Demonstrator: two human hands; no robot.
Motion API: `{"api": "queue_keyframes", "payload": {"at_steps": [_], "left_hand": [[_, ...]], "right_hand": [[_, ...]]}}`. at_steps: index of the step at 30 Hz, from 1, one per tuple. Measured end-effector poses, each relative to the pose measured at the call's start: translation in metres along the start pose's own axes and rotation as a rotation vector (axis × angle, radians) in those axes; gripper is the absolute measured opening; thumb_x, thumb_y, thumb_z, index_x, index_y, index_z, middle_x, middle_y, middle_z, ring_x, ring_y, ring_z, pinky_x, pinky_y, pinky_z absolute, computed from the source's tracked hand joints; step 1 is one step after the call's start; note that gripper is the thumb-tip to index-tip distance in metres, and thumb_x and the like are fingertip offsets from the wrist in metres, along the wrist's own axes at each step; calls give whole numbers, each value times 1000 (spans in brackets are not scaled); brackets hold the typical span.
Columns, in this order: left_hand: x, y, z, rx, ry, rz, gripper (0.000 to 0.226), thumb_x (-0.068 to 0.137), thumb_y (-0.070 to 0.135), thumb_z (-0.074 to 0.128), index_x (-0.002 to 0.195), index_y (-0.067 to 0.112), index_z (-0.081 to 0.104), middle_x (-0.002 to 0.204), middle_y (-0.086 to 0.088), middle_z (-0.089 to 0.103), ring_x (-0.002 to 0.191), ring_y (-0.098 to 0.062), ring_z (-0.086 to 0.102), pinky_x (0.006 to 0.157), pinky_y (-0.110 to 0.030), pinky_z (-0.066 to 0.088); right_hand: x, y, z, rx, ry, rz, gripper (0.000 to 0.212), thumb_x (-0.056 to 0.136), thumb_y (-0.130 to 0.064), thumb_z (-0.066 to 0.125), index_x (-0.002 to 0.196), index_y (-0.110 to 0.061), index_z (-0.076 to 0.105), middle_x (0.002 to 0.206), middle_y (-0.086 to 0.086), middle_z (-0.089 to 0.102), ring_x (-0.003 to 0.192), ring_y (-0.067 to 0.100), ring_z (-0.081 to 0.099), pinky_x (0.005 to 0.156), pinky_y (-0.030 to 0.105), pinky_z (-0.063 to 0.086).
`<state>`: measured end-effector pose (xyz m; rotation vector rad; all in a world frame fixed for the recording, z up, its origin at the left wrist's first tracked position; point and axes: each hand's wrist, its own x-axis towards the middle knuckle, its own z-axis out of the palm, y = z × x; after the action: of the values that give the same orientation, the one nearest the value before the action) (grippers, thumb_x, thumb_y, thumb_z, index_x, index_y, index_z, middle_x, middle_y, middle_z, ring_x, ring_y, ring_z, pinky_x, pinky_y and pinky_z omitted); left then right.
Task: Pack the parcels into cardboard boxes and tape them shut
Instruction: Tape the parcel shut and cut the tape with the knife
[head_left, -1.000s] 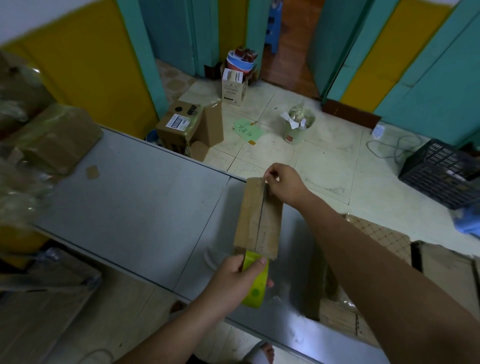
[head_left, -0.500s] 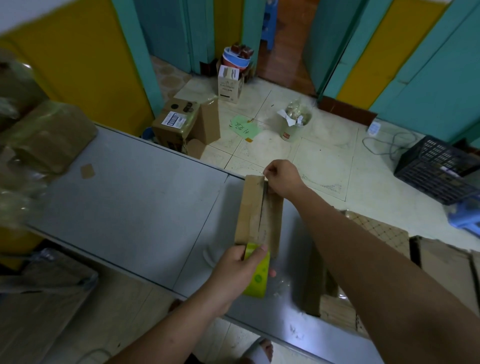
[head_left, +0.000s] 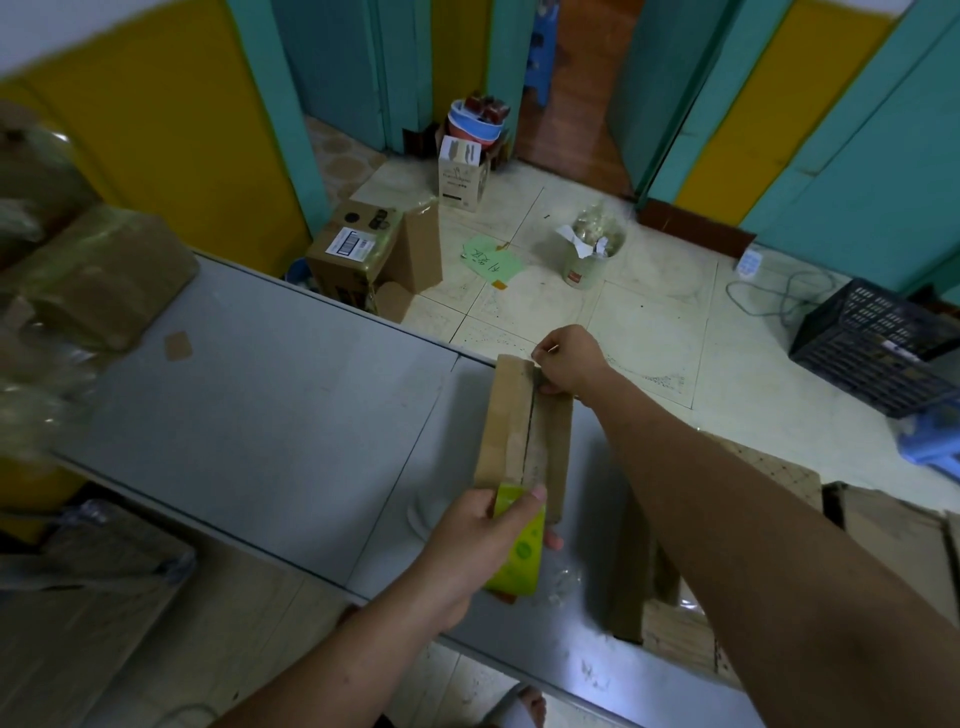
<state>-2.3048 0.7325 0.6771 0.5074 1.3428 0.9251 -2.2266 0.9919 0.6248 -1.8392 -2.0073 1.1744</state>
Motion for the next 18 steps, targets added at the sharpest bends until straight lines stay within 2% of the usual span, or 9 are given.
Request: {"api": "queue_keyframes", "payload": {"at_steps": [4, 6, 9, 12, 13, 15, 18], "left_hand": [[0, 4, -3, -81, -33, -51, 21, 103, 26, 64, 112, 8, 71, 93, -16, 80, 81, -18, 75, 65, -27, 56], [0, 6, -3, -100, -40, -54, 15, 103, 21, 65, 112, 9, 71, 92, -15, 81, 82, -17, 77, 65, -27, 57], [0, 8, -4, -107, -50, -46, 17, 103, 20, 65, 113, 8, 71, 94, -16, 80, 84, -18, 77, 65, -25, 58], [-2, 4, -4, -72, -59, -52, 28, 102, 26, 66, 118, 4, 70, 97, -15, 81, 86, -22, 75, 68, -29, 56], [-3, 2, -3, -60, -61, -55, 31, 102, 27, 66, 119, 2, 70, 97, -15, 81, 86, -22, 75, 67, -30, 55], [-6, -1, -1, -58, -54, -50, 32, 103, 27, 65, 118, -1, 70, 96, -15, 81, 82, -19, 75, 62, -26, 56], [-7, -4, -1, -82, -35, -41, 27, 103, 24, 65, 117, 2, 70, 93, -16, 81, 83, -18, 78, 64, -24, 57]], "right_hand": [[2, -1, 2, -35, -7, 12, 11, 103, -13, 63, 102, -7, 72, 111, 11, 65, 61, 24, 70, 42, 23, 54], [6, -1, 2, -77, -3, 23, 14, 101, -11, 64, 101, -3, 75, 103, 13, 68, 58, 25, 69, 41, 27, 56], [13, -4, -2, -137, -9, 68, 17, 93, -13, 73, 102, 0, 79, 98, 20, 75, 62, 25, 69, 58, 33, 63], [17, -5, -10, -345, -10, 8, 35, 80, -33, 86, 101, -5, 78, 101, 9, 75, 88, 24, 71, 82, 39, 63], [16, -4, -11, -386, 10, -13, 35, 76, -35, 88, 98, -12, 76, 101, 4, 72, 93, 21, 68, 85, 40, 61], [8, -2, -8, -384, 26, -79, 23, 76, -26, 88, 91, -26, 70, 99, -4, 68, 96, 18, 66, 84, 37, 59], [-2, 7, 6, -357, 89, -282, 20, 86, -8, 75, 96, -26, 71, 95, -4, 70, 95, 17, 63, 83, 36, 55]]}}
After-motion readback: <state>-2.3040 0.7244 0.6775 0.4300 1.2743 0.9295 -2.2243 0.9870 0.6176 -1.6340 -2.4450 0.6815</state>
